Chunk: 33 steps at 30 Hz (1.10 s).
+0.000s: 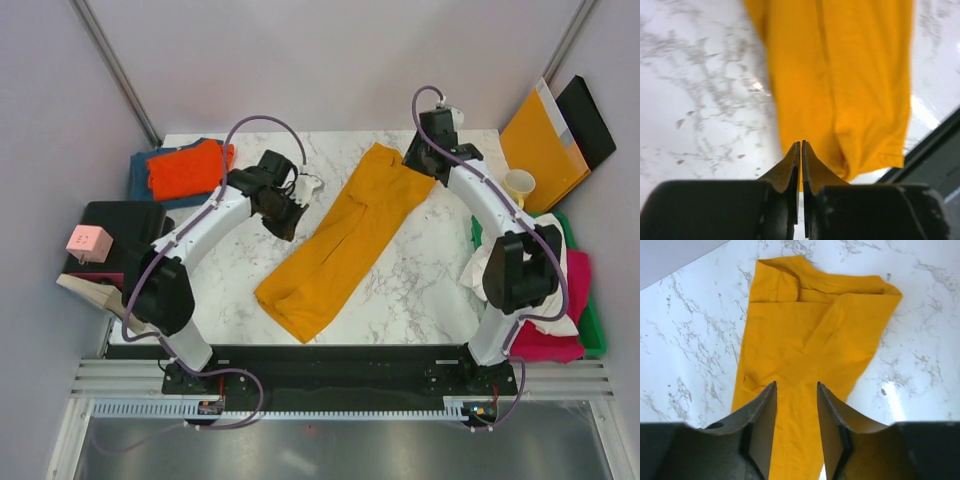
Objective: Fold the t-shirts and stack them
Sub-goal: Rotate the tshirt 100 degrees
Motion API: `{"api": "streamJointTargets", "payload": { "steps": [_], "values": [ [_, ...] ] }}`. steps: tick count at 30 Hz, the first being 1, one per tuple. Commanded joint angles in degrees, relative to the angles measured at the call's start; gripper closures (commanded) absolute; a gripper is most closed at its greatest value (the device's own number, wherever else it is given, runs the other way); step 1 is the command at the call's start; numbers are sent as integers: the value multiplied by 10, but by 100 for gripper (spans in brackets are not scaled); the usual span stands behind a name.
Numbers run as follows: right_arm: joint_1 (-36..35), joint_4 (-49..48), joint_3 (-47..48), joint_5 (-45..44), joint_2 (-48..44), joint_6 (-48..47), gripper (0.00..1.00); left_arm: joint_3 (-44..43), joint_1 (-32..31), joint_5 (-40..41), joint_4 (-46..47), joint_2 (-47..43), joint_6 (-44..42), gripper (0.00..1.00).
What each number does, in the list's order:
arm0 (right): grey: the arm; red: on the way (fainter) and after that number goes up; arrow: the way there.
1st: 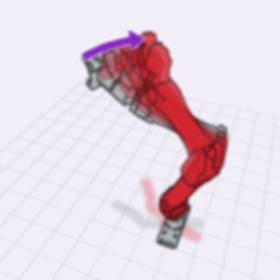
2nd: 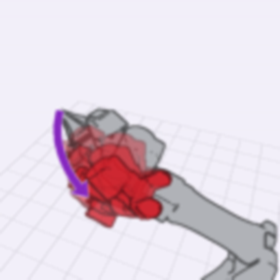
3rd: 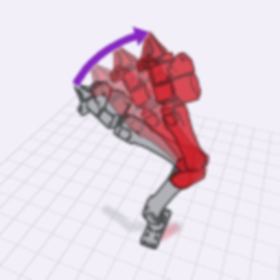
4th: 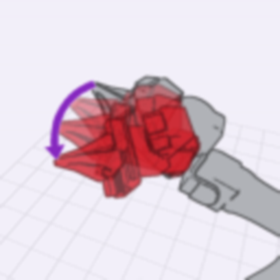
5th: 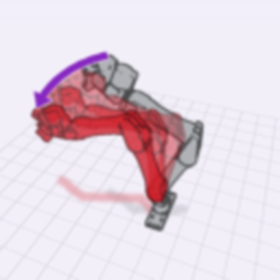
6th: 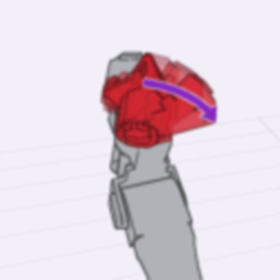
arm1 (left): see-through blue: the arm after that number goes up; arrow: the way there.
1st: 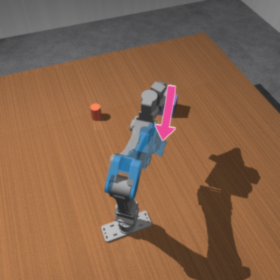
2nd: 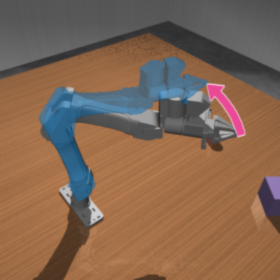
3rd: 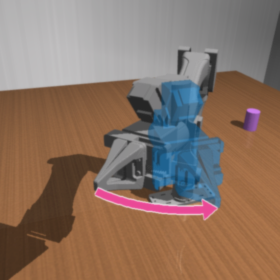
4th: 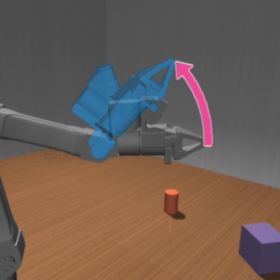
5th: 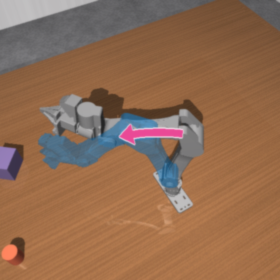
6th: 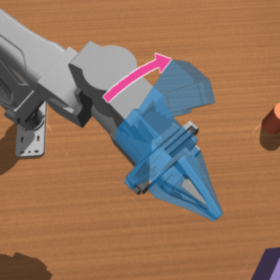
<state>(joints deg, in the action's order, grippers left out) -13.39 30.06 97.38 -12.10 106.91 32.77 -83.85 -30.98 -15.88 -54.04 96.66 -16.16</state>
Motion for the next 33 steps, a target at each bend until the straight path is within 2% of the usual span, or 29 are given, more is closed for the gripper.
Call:
{"api": "streamJointTargets", "payload": {
  "steps": [1,4,6,20,28,33],
  "values": [
    [-9,-35,-131,-35,-32,6,63,44,36,66,36,26,-25,96],
    [-11,-39,-176,-50,-34,18,73,90,39,73,63,39,-36,98],
    [-11,-47,-196,-55,-30,21,74,124,39,68,82,36,-34,98],
    [-9,-91,-163,-111,37,27,73,194,38,32,104,65,-31,98],
    [-8,-35,2,-104,189,19,72,219,38,32,104,71,-33,98],
    [-8,39,84,-105,261,22,73,222,35,19,91,80,-34,98]
  ]
}}
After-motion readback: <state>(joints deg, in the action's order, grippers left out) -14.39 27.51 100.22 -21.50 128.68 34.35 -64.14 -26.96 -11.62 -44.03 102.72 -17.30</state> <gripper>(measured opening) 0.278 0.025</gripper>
